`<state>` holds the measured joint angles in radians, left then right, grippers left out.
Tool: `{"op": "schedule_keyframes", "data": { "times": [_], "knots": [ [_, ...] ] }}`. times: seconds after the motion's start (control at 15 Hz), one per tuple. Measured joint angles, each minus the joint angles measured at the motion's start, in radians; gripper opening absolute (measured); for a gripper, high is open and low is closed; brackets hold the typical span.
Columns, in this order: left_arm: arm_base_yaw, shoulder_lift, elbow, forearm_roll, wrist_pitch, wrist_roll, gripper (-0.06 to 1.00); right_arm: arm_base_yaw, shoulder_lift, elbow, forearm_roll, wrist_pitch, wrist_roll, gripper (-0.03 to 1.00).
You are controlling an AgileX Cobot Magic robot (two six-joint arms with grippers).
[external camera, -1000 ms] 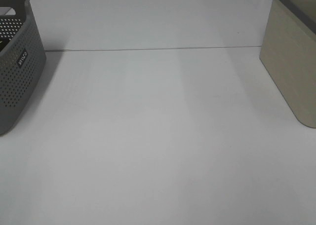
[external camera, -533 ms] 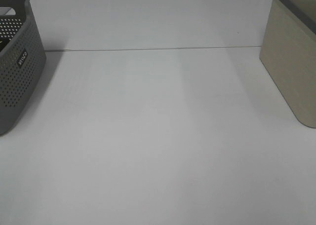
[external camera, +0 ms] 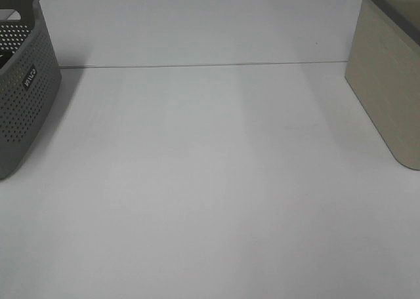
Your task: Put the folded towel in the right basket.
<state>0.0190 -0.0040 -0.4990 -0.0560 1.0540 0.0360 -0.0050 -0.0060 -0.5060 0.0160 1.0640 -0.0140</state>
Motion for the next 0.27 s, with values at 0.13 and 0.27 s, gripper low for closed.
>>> {"op": "schedule_keyframes", "data": {
  "times": [0.13, 0.27],
  "knots": [
    [0.000, 0.000, 0.000, 0.000, 0.000, 0.000, 0.97, 0.000, 0.000, 0.000, 0.000, 0.000, 0.000, 0.65],
    [0.000, 0.000, 0.000, 0.000, 0.000, 0.000, 0.97, 0.000, 0.000, 0.000, 0.000, 0.000, 0.000, 0.65]
  ]
}}
